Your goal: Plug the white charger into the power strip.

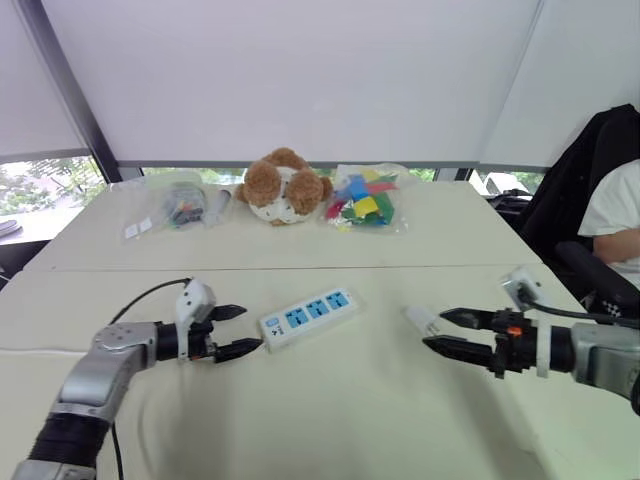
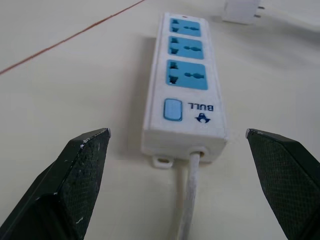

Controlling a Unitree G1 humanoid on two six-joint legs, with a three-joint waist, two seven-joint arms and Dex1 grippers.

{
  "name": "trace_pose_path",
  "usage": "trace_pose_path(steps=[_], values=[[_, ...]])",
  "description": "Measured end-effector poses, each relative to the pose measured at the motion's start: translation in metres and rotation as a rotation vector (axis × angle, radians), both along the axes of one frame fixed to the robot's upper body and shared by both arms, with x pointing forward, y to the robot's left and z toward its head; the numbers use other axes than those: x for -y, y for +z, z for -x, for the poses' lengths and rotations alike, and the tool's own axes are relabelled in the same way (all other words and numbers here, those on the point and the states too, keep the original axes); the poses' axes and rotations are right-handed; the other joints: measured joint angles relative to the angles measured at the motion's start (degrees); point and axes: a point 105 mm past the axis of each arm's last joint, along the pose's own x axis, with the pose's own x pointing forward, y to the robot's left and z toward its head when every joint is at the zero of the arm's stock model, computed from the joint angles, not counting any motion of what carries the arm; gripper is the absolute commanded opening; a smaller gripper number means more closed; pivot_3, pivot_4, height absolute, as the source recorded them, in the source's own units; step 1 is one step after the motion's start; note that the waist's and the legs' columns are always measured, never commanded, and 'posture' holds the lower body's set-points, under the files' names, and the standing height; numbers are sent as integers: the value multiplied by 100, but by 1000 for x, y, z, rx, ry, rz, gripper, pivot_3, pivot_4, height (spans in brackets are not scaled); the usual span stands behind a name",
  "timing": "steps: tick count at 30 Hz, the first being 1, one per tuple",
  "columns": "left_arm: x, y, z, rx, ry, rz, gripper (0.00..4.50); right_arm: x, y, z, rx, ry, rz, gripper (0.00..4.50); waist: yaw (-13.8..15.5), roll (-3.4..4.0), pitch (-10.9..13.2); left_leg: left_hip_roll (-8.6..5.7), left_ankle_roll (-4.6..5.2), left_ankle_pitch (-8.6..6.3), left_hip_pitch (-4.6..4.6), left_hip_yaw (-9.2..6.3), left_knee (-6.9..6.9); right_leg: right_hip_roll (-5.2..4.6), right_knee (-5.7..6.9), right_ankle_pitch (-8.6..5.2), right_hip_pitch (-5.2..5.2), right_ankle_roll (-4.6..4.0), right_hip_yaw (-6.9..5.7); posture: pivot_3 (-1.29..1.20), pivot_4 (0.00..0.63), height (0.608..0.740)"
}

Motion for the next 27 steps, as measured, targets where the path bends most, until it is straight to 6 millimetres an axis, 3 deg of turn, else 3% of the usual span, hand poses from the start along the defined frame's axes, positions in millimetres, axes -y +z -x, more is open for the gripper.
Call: trace_pose_path(steps=[8, 16, 24, 27], values=[[24, -11, -9, 49, -76, 19, 4489, -10, 3, 0, -8, 36, 27, 4356, 6, -1, 0, -1, 1, 1, 1, -1, 7, 0, 1, -1, 4, -2, 0, 0, 150, 739], [26, -31, -17, 22, -42, 87, 4489, -7, 3, 0, -10, 28, 48, 4356, 0, 0, -1, 0, 1, 0, 1, -2, 6, 1, 4, 1, 3, 1, 0, 0, 150, 739], [29, -37, -17, 33, -40, 108, 4489, -1, 6, -4, -20, 19, 67, 4356, 4, 0, -1, 0, 1, 0, 1, -3, 7, 1, 4, 1, 4, 2, 0, 0, 150, 739], [30, -37, -19, 42, -26, 127, 3129, -1, 6, -3, -23, 26, 70, 4500, 14, 1, -2, -1, 1, 1, 1, -3, 8, 1, 5, 1, 4, 2, 0, 0, 150, 739]])
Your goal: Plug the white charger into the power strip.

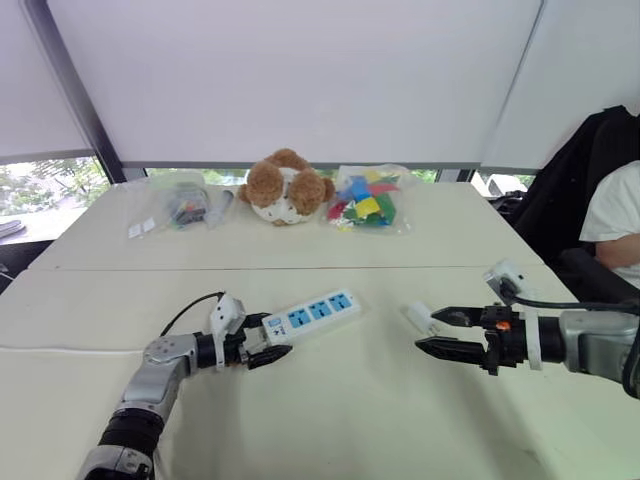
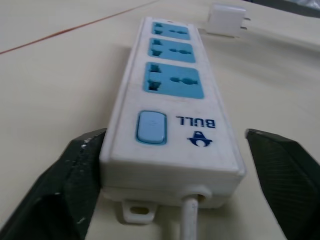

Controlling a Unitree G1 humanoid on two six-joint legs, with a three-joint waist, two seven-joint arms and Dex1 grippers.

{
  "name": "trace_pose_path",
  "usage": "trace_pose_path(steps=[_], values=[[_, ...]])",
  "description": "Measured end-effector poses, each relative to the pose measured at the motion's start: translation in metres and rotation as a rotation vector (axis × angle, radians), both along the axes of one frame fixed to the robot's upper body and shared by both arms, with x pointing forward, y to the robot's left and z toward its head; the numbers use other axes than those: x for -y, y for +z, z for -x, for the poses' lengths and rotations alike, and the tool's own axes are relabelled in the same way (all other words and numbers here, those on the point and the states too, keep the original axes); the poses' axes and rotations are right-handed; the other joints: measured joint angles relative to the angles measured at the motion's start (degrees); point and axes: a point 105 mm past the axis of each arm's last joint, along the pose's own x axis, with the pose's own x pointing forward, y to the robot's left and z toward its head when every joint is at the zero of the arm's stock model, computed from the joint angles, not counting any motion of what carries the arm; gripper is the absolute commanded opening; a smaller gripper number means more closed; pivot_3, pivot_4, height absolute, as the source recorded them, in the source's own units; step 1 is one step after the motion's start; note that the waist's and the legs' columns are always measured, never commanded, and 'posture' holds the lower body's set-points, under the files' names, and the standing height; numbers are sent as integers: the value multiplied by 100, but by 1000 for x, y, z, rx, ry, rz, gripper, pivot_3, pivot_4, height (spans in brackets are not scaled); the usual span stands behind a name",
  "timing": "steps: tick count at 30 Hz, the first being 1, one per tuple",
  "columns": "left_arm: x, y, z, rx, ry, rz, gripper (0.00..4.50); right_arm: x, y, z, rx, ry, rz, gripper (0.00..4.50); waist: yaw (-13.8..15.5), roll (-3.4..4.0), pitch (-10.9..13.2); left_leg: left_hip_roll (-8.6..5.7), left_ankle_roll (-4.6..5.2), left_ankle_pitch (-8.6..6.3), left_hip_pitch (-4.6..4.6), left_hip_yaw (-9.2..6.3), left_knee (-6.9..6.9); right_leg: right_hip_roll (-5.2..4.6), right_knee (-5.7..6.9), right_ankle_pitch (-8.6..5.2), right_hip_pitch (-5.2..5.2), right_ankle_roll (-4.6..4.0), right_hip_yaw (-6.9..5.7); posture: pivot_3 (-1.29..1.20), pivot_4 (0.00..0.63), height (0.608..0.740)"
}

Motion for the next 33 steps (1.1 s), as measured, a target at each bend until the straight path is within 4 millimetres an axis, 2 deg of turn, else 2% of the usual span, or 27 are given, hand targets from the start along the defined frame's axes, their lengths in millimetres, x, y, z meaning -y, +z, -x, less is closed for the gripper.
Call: trace_pose_path(steps=[11, 13, 15, 18, 22, 28, 31, 33], values=[[3, 3, -5, 35, -56, -63, 3049, 0, 0, 4, -27, 17, -6, 4500, 12, 0, 0, -2, 0, 0, -1, -1, 4, 0, -1, 0, 3, 1, 0, 0, 150, 739], [7, 7, -6, 58, -111, -110, 3049, 8, 1, 5, -42, 12, 29, 4500, 24, 0, 0, -3, 0, 0, -2, -1, 5, -1, -2, 0, 3, 0, 0, 0, 150, 739], [10, 13, -8, 71, -176, -155, 3049, 25, 6, 1, -45, -32, 76, 4500, 24, 0, 0, -6, 0, 0, -4, 0, 6, -3, -6, -1, 5, -2, 0, 0, 150, 739], [18, 18, -11, 74, -264, -196, 3049, 51, 16, -15, -67, -142, 146, 4500, -2, 1, 0, -7, 0, 0, -2, 4, 11, -6, -6, -7, 4, -13, 1, 0, 150, 739], [25, 17, -12, 64, -341, -230, 3049, 61, 15, -36, -115, -168, 234, 4500, -19, 2, -1, -5, 0, 0, -3, 4, 4, -4, -4, -8, -6, -15, 1, 0, 150, 739], [29, 11, -14, 47, -388, -260, 3049, 43, 25, -88, -153, -70, 398, 4500, -26, 13, -3, -5, 1, 0, -25, 3, 7, 0, 4, 0, -26, 2, 1, 0, 150, 739], [35, 12, -13, 62, -409, -255, 3049, 32, 17, -112, -216, -34, 484, 4500, 43, 22, -8, -5, 1, 0, -64, -1, 17, -2, 8, 1, -53, 7, -8, 0, 150, 739], [39, 13, -13, 74, -423, -251, 3049, 30, 6, -119, -269, -10, 534, 4500, 108, 26, -10, -6, 1, 0, -98, 2, 28, -5, 15, 6, -90, 17, -8, 0, 150, 739]])
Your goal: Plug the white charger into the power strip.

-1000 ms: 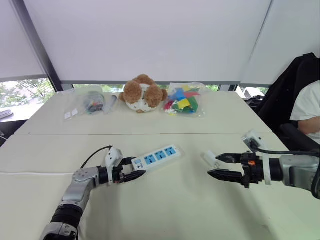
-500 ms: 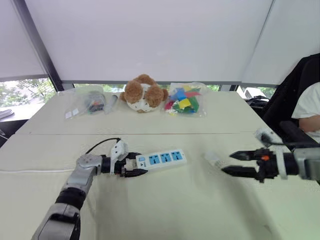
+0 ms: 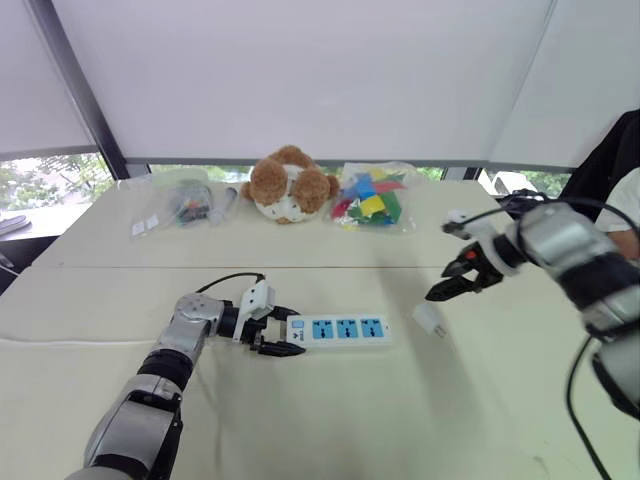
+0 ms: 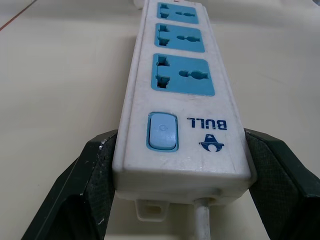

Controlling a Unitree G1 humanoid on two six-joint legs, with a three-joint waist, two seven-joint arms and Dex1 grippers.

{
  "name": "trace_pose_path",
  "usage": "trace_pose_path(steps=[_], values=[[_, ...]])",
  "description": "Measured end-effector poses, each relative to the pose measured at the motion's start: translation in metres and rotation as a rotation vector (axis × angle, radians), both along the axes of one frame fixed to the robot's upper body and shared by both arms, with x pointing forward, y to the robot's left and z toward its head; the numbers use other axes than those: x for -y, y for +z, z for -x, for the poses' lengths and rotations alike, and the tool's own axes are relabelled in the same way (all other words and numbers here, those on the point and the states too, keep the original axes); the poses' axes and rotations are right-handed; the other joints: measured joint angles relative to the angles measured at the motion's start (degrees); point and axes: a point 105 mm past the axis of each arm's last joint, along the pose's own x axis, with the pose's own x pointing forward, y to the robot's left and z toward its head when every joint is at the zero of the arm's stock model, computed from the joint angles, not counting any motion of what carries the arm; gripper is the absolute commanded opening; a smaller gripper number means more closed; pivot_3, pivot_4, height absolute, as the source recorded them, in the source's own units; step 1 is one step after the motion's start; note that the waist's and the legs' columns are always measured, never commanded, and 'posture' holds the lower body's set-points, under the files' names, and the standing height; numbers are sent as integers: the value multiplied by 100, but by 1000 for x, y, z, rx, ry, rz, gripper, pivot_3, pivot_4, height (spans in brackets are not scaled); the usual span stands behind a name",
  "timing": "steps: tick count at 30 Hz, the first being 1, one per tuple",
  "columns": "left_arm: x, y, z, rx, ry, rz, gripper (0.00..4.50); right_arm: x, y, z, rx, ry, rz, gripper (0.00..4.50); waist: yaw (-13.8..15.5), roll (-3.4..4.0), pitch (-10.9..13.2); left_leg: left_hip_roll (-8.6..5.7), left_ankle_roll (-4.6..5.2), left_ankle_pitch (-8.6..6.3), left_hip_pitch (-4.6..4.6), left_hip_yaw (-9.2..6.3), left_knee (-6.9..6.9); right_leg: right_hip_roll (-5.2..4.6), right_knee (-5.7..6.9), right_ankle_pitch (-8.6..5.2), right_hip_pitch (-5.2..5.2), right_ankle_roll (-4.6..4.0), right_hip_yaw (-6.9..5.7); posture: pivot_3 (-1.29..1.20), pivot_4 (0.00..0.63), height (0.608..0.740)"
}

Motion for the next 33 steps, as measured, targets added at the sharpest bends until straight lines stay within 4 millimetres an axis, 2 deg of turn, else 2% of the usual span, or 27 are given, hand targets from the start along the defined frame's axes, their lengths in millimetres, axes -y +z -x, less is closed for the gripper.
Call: trace_pose_path(steps=[3, 8, 12, 23, 26, 31, 32, 33], values=[[1, 0, 2, 16, -8, 1, 3049, -1, -16, -5, -100, -4, 41, 4500, 24, 8, 0, 1, 2, -1, -3, 11, 29, -1, 18, 1, -8, 1, -2, 0, 150, 739], [-1, -1, 2, 26, 8, 5, 3049, -1, -23, -5, -180, -22, 84, 4500, 9, 20, -2, 2, 33, -19, -3, 15, 36, -1, 23, 1, -8, 1, -3, 0, 150, 739], [0, -3, 2, 30, 30, 17, 3049, 1, -25, -4, -206, -37, 119, 4500, 7, 27, -3, 2, 26, -15, -2, 15, 53, -1, 43, 1, -7, 1, -2, 0, 150, 739], [7, -7, 4, 33, 54, 55, 3049, -14, -37, -8, -222, -49, 127, 4500, 40, 38, -9, -2, -6, 3, 4, 11, 65, -4, 75, 2, -2, 2, -2, 0, 150, 739], [8, -8, 4, 39, 59, 59, 3049, -11, -40, -10, -200, -56, 159, 3598, 46, 39, -10, -5, -10, 5, 4, 9, 65, -6, 72, 2, 3, 2, -2, 0, 150, 739], [7, -8, 5, 47, 66, 61, 3049, -4, -50, -8, -213, -59, 197, 983, 33, 46, -14, -5, -10, 6, 5, 9, 65, -6, 73, 2, 3, 2, -1, 0, 150, 739], [7, -8, 5, 46, 68, 61, 3049, -5, -50, -8, -217, -51, 203, 679, 32, 51, -17, -6, -10, 6, 5, 8, 65, -6, 73, 2, 4, 2, -1, 0, 150, 739], [7, -9, 5, 47, 69, 62, 3049, -5, -50, -8, -220, -45, 207, 689, 33, 52, -18, -5, -10, 6, 6, 8, 65, -6, 73, 2, 5, 2, -1, 0, 150, 739]])
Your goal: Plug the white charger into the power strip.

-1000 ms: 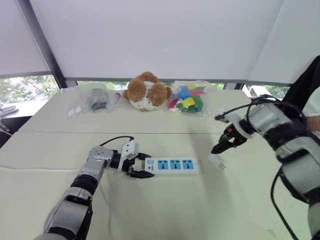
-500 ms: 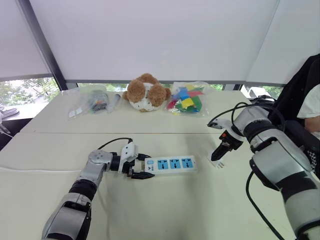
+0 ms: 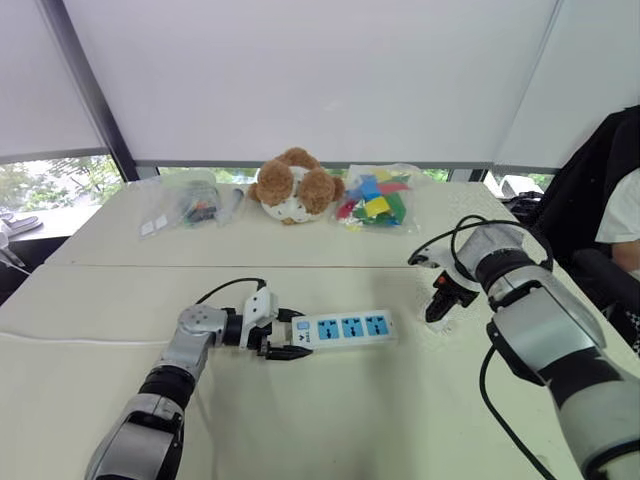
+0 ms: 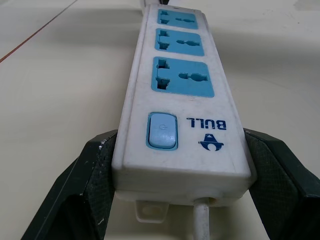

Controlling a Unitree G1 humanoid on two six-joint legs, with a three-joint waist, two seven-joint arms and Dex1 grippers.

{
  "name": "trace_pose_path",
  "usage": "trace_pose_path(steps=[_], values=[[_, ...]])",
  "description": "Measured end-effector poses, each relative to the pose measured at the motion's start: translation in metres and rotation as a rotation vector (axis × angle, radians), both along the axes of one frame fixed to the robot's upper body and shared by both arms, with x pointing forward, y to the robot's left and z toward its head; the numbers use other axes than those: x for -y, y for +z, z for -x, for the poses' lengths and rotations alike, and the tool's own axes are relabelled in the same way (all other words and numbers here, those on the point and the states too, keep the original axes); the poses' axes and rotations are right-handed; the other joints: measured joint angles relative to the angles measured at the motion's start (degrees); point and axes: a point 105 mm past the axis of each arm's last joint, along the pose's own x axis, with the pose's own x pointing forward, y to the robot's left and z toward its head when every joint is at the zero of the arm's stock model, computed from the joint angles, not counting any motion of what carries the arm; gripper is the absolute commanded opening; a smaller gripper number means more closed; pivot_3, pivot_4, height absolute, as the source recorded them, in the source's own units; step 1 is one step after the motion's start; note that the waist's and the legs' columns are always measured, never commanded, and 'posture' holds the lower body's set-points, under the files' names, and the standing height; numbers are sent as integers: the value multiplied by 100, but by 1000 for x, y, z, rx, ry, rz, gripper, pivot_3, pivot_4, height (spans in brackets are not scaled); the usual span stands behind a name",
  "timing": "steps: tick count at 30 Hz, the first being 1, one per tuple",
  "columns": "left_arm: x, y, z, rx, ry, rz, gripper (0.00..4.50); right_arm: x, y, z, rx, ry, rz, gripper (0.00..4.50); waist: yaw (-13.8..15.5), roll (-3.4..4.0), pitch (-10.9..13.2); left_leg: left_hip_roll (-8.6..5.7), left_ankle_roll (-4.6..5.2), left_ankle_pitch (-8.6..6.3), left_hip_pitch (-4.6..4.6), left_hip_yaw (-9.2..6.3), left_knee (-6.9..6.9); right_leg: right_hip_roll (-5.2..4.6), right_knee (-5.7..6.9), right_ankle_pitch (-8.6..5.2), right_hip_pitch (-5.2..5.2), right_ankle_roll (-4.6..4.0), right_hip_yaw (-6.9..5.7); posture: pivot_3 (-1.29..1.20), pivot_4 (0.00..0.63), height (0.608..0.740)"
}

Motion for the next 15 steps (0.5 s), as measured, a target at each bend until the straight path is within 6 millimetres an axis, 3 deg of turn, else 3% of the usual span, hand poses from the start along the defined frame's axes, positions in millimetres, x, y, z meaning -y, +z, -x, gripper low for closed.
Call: trace_pose_path(steps=[8, 15], values=[[0, 0, 0, -8, 3, -1, 3049, -6, 3, 8, -73, 105, -35, 689, 0, 1, 0, 0, 0, 0, 0, -1, 0, 1, 0, 0, 0, 1, 0, 0, 150, 739], [0, 2, 1, -29, -14, -14, 3049, -3, 15, 7, -21, 208, -95, 689, -7, 1, 0, 0, 0, 0, 0, -2, -4, 2, -1, 0, -1, 1, 0, 0, 150, 739]])
